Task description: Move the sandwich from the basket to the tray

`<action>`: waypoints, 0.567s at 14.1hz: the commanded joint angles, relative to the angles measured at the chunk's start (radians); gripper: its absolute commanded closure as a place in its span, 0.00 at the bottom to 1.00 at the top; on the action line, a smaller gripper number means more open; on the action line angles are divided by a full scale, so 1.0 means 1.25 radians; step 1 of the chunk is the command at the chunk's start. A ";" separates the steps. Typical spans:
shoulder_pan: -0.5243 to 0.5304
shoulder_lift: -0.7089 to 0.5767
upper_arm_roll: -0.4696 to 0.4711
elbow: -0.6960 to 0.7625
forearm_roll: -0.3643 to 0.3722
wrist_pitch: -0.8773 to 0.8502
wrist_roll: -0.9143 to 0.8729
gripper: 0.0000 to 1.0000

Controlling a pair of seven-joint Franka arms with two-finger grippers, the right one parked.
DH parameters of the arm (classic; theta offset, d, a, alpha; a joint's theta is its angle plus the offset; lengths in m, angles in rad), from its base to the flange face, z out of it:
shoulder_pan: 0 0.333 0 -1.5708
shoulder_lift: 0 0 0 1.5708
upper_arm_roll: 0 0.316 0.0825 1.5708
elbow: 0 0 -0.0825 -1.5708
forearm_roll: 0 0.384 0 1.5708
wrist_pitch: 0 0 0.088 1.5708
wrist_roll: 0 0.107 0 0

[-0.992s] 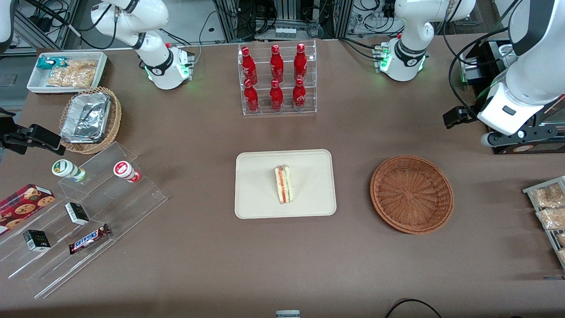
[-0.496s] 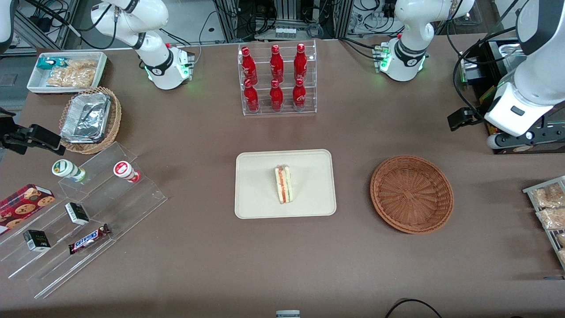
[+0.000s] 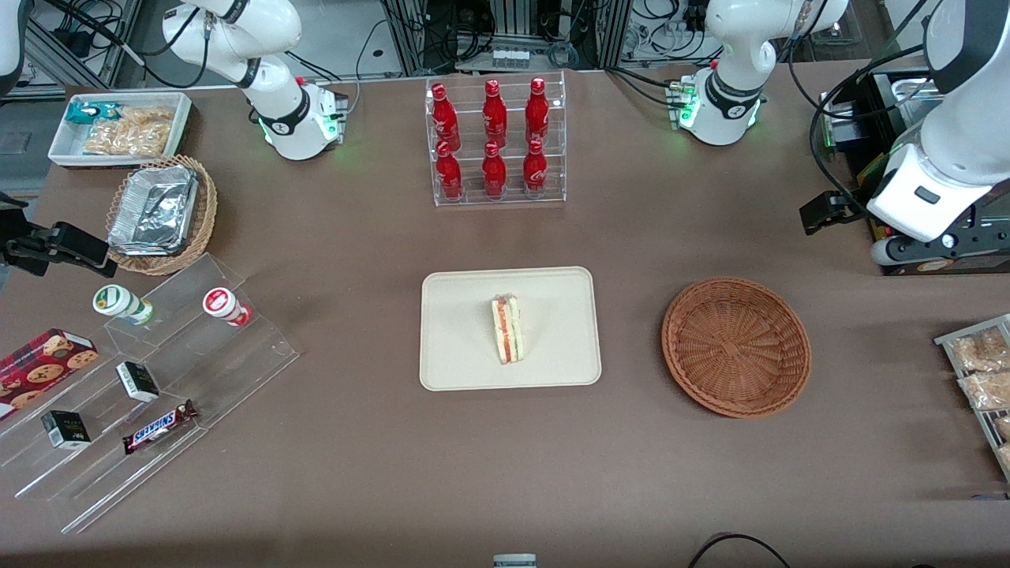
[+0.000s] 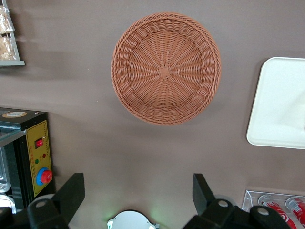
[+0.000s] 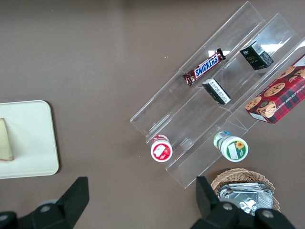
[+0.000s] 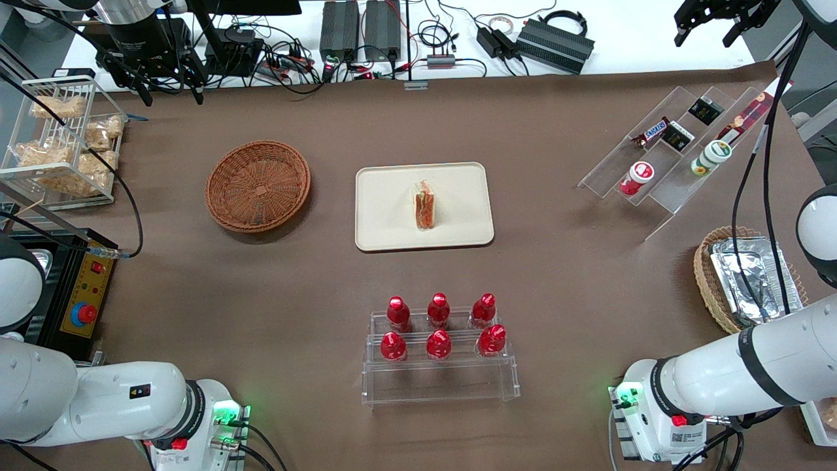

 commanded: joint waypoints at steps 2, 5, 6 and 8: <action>0.013 0.012 -0.017 0.024 -0.006 -0.005 -0.005 0.00; 0.013 0.023 -0.018 0.035 -0.014 -0.005 -0.004 0.00; 0.014 0.026 -0.018 0.035 -0.014 -0.005 -0.003 0.00; 0.014 0.031 -0.018 0.035 -0.013 -0.005 -0.004 0.00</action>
